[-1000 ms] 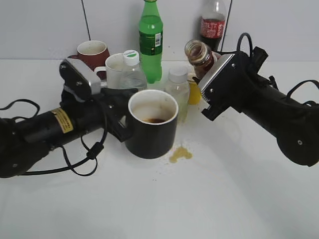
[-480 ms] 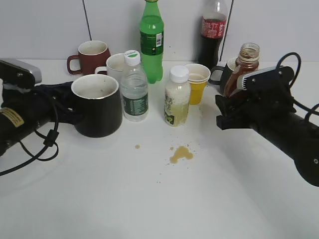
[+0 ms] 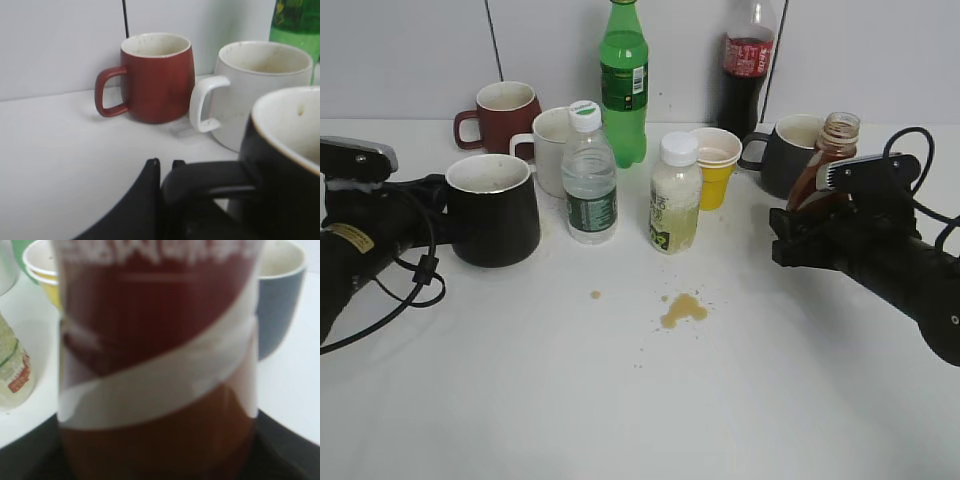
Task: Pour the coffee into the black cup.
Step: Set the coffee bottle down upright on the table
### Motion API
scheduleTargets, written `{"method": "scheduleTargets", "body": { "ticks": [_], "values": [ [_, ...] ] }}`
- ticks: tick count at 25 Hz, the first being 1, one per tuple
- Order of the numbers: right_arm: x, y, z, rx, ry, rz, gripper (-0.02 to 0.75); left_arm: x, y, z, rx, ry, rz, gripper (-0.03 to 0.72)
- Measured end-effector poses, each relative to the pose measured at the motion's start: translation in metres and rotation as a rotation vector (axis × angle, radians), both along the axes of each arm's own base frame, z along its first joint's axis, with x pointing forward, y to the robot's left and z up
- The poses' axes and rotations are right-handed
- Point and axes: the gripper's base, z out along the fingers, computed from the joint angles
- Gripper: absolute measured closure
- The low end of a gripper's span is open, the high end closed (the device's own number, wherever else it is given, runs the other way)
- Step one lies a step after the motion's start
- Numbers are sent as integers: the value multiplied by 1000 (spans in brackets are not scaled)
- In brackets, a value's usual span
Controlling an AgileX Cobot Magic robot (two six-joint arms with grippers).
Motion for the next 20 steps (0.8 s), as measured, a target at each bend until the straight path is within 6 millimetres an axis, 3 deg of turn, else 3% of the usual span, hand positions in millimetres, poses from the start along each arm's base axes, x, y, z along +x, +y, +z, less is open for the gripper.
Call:
{"method": "scheduleTargets", "body": {
  "ticks": [9,20],
  "values": [
    [13,6,-11,-5,1,30,234,27,-6,-22,-1,0,4,650],
    [13,6,-11,-7,2,31,234,28,-7,-28,2,14,4,645]
  ]
}}
